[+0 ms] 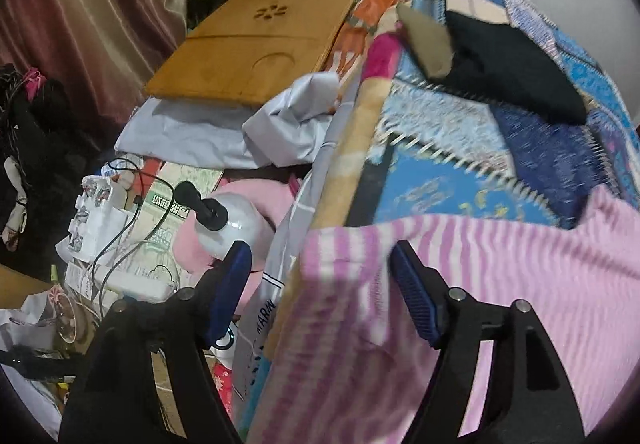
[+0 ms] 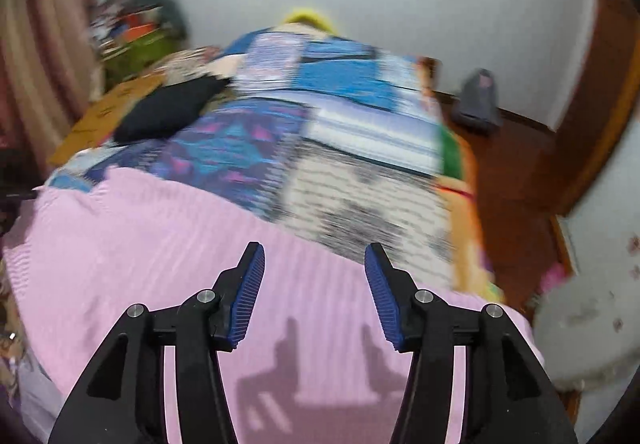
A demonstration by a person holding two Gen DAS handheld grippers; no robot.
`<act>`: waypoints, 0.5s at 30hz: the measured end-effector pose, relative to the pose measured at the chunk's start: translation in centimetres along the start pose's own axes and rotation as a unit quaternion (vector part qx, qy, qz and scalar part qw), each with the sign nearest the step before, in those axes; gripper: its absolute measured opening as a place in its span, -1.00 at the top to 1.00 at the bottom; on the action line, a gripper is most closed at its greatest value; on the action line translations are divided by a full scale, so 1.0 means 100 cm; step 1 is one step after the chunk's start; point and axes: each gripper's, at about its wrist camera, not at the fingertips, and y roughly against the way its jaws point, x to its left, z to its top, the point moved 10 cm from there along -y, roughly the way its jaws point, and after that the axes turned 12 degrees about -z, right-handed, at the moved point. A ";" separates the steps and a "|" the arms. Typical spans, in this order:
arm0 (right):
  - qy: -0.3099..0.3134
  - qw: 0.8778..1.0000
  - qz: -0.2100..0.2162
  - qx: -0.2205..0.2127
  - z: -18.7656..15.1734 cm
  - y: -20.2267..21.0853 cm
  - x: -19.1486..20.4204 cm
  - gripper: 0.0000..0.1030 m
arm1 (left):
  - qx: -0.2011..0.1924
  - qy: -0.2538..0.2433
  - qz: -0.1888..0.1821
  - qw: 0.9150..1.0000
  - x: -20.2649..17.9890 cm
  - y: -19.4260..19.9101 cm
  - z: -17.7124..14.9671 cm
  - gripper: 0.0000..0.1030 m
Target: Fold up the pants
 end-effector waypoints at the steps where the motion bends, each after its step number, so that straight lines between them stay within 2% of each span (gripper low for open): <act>1: 0.010 1.000 0.012 0.001 0.004 -0.005 0.014 0.06 | 0.000 -0.001 0.002 1.000 0.003 -0.003 -0.001 -0.43; 3: 0.032 0.999 0.035 0.004 0.009 -0.013 0.044 0.06 | -0.004 0.000 0.019 1.000 0.013 -0.007 -0.002 -0.46; 6: 0.059 0.996 0.065 0.011 0.011 -0.022 0.084 0.06 | 0.003 0.005 0.013 1.000 0.019 -0.014 -0.004 -0.53; 10: 0.079 0.988 0.128 0.041 -0.005 -0.023 0.135 0.06 | -0.006 -0.038 0.050 0.998 0.013 -0.008 0.000 -0.53; 13: 0.134 0.981 0.129 0.064 -0.034 -0.021 0.155 0.06 | -0.010 -0.056 0.069 0.996 0.012 -0.006 0.000 -0.54; 15: 0.151 0.981 0.115 0.050 -0.046 -0.015 0.153 0.05 | -0.010 -0.054 0.069 0.996 0.015 -0.005 -0.001 -0.54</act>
